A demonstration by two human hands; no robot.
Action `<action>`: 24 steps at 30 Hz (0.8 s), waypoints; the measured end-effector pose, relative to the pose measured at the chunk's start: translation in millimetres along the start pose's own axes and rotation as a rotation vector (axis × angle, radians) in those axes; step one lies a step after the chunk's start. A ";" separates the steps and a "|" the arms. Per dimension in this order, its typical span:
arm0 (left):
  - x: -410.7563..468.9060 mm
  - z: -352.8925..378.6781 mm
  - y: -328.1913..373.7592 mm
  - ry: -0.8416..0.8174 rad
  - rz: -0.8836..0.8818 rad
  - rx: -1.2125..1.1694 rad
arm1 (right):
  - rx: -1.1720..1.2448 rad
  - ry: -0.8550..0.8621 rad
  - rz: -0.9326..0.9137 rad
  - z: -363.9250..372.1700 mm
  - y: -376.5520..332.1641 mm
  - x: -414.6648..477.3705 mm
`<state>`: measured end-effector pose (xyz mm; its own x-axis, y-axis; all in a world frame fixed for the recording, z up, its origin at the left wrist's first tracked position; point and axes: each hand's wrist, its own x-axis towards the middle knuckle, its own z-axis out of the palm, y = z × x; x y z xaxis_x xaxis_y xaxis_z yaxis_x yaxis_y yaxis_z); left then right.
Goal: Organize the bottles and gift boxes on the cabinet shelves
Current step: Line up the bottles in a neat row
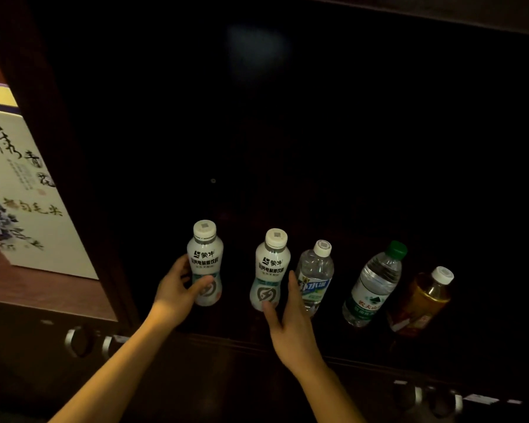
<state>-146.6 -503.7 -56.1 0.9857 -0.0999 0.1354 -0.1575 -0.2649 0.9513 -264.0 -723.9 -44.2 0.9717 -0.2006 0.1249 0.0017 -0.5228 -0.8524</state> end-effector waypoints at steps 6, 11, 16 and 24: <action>6.8 -6.6 -2.9 -0.077 0.009 -0.079 | 0.102 0.045 0.006 9.0 -2.2 25.9; 10.2 -8.6 -3.2 -0.128 0.003 -0.131 | 0.115 0.116 0.075 16.2 6.9 32.7; 11.7 -7.5 -3.4 -0.149 0.019 -0.130 | 0.112 0.134 0.070 16.9 8.8 35.7; 11.8 12.6 6.1 -0.174 0.037 -0.137 | 0.108 0.142 0.070 17.9 9.6 35.7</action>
<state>-136.6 -518.6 -52.2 0.9526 -0.2740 0.1324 -0.1721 -0.1262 0.9770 -225.1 -721.2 -57.0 0.9273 -0.3522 0.1269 -0.0321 -0.4127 -0.9103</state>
